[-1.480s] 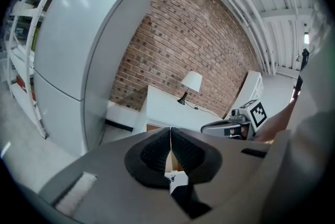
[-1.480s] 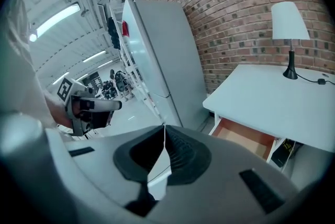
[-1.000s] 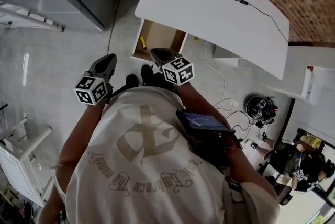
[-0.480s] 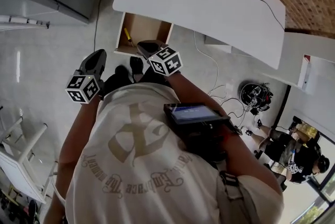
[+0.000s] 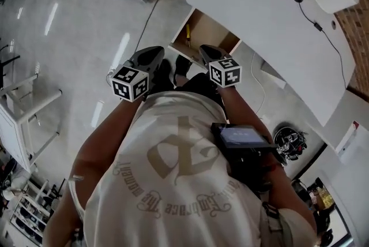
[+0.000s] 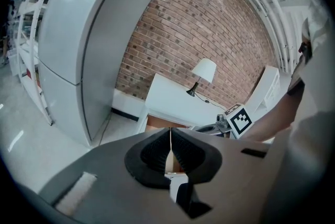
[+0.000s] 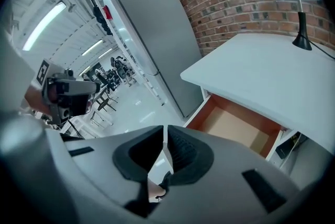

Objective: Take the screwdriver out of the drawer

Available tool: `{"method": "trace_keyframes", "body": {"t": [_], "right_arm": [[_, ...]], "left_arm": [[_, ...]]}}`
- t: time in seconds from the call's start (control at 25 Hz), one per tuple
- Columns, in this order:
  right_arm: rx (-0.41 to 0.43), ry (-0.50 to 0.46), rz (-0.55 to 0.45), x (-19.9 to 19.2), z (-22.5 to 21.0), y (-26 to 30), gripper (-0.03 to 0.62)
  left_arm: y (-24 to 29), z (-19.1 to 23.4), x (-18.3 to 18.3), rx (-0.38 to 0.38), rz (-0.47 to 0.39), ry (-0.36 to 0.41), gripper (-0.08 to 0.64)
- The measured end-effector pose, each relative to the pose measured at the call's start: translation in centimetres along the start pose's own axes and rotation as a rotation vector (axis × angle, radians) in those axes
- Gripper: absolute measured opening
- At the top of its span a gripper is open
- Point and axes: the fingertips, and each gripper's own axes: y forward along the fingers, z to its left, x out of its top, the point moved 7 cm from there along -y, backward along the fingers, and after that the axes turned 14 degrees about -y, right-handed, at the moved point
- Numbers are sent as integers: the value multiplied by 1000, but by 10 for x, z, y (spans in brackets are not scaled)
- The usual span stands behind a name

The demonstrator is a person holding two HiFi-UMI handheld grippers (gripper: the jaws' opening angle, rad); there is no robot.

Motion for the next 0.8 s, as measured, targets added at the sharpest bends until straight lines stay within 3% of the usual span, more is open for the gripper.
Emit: {"method": "trace_keyframes", "body": {"t": [0.36,0.48,0.8], "right_arm": [[23,-2,81,-16,-14,28,11],[17,7,104,-20,-17,37,92],[19,16,163,-35,-29,59,92]], "left_arm": [[-5,1,-9,41,-23,-32,12],[-9,4,-14,59,-28,-44,12],[-17,12,-28,110,-39,-98,12]]}}
